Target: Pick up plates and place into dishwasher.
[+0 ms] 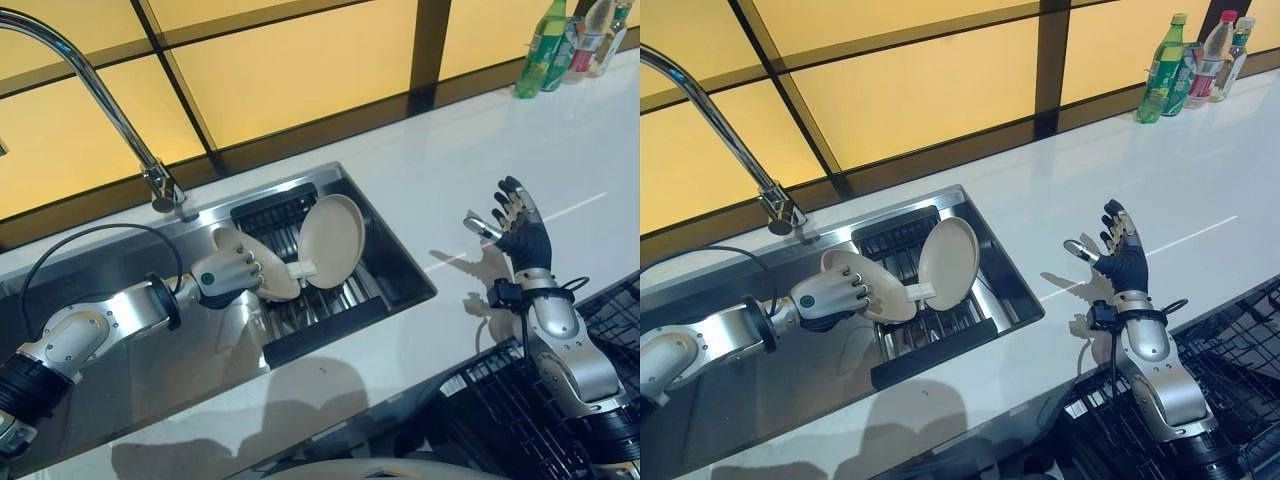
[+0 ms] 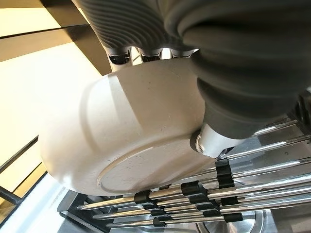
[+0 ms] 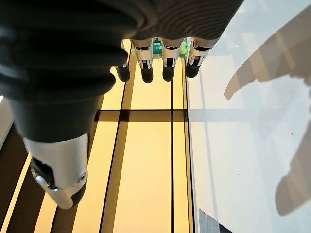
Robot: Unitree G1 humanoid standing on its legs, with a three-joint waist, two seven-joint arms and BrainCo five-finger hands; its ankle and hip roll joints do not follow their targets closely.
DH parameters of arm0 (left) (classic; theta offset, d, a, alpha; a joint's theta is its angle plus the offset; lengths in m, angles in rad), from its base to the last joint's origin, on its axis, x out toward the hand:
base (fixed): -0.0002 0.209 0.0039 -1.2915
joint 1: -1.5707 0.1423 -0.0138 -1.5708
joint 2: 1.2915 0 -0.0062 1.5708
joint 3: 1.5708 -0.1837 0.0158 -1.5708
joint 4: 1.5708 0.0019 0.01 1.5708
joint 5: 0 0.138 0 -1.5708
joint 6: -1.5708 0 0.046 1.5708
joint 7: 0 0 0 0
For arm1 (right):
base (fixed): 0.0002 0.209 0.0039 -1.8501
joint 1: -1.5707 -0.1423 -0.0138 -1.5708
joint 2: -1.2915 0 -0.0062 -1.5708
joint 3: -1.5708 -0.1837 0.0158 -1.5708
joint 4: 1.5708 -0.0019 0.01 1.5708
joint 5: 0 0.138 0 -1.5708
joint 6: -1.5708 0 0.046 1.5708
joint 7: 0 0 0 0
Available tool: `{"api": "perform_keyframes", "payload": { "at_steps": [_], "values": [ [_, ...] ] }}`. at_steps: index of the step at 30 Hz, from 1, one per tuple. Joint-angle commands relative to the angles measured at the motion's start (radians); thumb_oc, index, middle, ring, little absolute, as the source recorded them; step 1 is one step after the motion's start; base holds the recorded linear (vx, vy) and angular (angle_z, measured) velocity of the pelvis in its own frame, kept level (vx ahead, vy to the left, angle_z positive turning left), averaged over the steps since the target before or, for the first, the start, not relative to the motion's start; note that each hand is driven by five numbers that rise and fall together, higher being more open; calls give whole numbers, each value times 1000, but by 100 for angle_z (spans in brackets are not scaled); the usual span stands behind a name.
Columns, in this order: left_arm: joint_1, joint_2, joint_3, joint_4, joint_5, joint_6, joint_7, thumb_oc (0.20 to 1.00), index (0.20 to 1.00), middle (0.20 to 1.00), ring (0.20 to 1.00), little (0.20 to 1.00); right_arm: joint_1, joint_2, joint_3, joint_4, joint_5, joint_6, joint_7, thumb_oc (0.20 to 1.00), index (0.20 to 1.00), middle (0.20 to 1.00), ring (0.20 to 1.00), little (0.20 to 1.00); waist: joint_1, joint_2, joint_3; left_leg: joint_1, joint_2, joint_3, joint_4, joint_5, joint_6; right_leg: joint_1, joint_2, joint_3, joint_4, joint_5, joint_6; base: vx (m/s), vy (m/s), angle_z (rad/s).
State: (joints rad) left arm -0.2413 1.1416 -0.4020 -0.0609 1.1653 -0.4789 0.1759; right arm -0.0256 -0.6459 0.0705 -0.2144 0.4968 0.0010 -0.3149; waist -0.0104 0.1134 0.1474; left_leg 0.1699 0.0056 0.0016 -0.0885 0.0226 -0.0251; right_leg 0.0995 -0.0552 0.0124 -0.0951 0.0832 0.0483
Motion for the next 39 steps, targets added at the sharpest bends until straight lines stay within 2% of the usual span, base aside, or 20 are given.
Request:
{"api": "perform_keyframes", "payload": {
  "at_steps": [1,6,12,14,17,19,22,24,25,27,29,30,32,33,34,37,39],
  "values": [
    [-27,85,127,-33,-7,4,-29,200,200,200,200,200,15,-21,-47,-60,16,-32,6,1000,1000,1000,1000,1000,8,-45,-77,-48,-22,-36,62,-62,22,-4,-107,-34,58,-52,94,0,0,0],
    [-62,151,154,-75,-45,-19,-133,200,200,200,200,200,-9,-39,-36,-72,33,-19,-17,1000,1000,1000,1000,1000,25,-40,-86,-50,-22,-48,56,-58,22,-3,-107,-54,62,-58,91,-24,-6,3],
    [-117,225,173,-185,-210,-87,-461,200,200,200,200,200,-38,-52,-30,-88,55,-26,-32,1000,1000,1000,1000,1000,49,-40,-100,-58,-22,-61,60,-60,19,-3,-111,-89,68,-65,92,-67,-33,5],
    [-144,233,163,-214,-243,-77,-524,200,200,200,200,200,-58,-55,-18,-93,61,-31,-47,1000,1000,1000,1000,1000,60,-42,-104,-60,-25,-68,63,-62,20,-3,-112,-100,73,-69,91,-84,-72,13],
    [-196,255,158,-245,-255,-40,-499,200,200,200,200,200,-83,-49,10,-100,57,-38,-86,1000,1000,1000,1000,1000,80,-42,-118,-65,-27,-74,64,-62,20,-3,-112,-119,78,-76,89,-86,-65,17],
    [-222,264,161,-255,-237,19,-417,200,200,200,200,200,-87,-47,14,-104,60,-47,-98,1000,1000,1000,1000,1000,91,-43,-127,-69,-27,-78,62,-61,20,-5,-109,-128,78,-80,87,-91,-59,10],
    [-208,279,241,-273,-330,144,-238,200,200,200,200,200,-70,-40,-4,-124,48,-82,-65,1000,1000,1000,1000,1000,108,-48,-142,-78,-24,-86,61,-58,17,-9,-103,-140,79,-86,82,-91,-59,16],
    [-151,273,332,-269,-488,184,-103,200,200,200,200,200,-64,-40,-22,-145,6,-118,-28,1000,1000,1000,1000,1000,126,-55,-148,-81,-23,-93,57,-56,16,-8,-99,-148,74,-88,76,-96,-56,9],
    [-90,257,397,-267,-547,182,-49,200,200,200,200,200,-61,-40,-36,-153,-19,-138,-6,1000,1000,1000,1000,1000,137,-58,-151,-84,-22,-99,54,-54,14,-9,-97,-150,71,-89,74,-99,-45,-1],
    [39,208,521,-257,-657,118,16,200,200,200,200,200,-72,-50,-47,-168,-61,-158,34,1000,1000,1000,1000,1000,148,-63,-156,-87,-22,-109,48,-50,13,-10,-93,-155,68,-89,70,-81,-32,1],
    [134,124,604,-257,-775,51,76,200,200,200,200,200,-110,-61,-45,-175,-120,-196,93,1000,1000,1000,1000,1000,163,-73,-161,-89,-22,-122,38,-44,11,-9,-88,-159,61,-89,65,-89,-37,6],
    [152,90,621,-253,-806,18,80,200,200,200,200,200,-135,-65,-34,-176,-144,-194,103,1000,1000,1000,1000,1000,166,-77,-163,-90,-22,-127,34,-42,12,-8,-86,-162,59,-89,63,-75,-37,10],
    [157,13,636,-250,-906,-34,26,200,200,200,200,200,-187,-73,-14,-180,-187,-193,153,1000,1000,1000,1000,1000,177,-88,-172,-90,-21,-136,26,-38,11,-7,-83,-168,56,-91,60,-48,-29,13],
    [158,4,639,-251,-939,-39,10,200,200,200,200,200,-193,-74,-11,-181,-193,-194,169,1000,1000,1000,1000,1000,178,-89,-173,-90,-21,-138,25,-37,11,-7,-82,-169,56,-91,60,-52,-32,9],
    [142,-57,633,-263,-1014,-40,-74,200,200,200,200,200,-221,-83,2,-186,-211,-193,229,1000,1000,1000,1000,1000,184,-99,-179,-89,-20,-140,21,-35,9,-5,-80,-174,54,-92,58,-60,-44,7],
    [108,-149,604,-311,-1149,24,-224,200,200,200,200,200,-254,-116,29,-217,-253,-184,369,1000,1000,1000,1000,1000,190,-118,-192,-94,-20,-144,18,-32,8,-6,-77,-185,49,-90,57,-50,-45,9],
    [86,-182,590,-329,-1225,68,-290,200,200,200,200,200,-268,-138,35,-231,-232,-184,422,1000,1000,1000,1000,1000,190,-128,-198,-96,-18,-143,19,-31,7,-6,-73,-188,49,-90,54,-40,-47,6]
  ]
}}
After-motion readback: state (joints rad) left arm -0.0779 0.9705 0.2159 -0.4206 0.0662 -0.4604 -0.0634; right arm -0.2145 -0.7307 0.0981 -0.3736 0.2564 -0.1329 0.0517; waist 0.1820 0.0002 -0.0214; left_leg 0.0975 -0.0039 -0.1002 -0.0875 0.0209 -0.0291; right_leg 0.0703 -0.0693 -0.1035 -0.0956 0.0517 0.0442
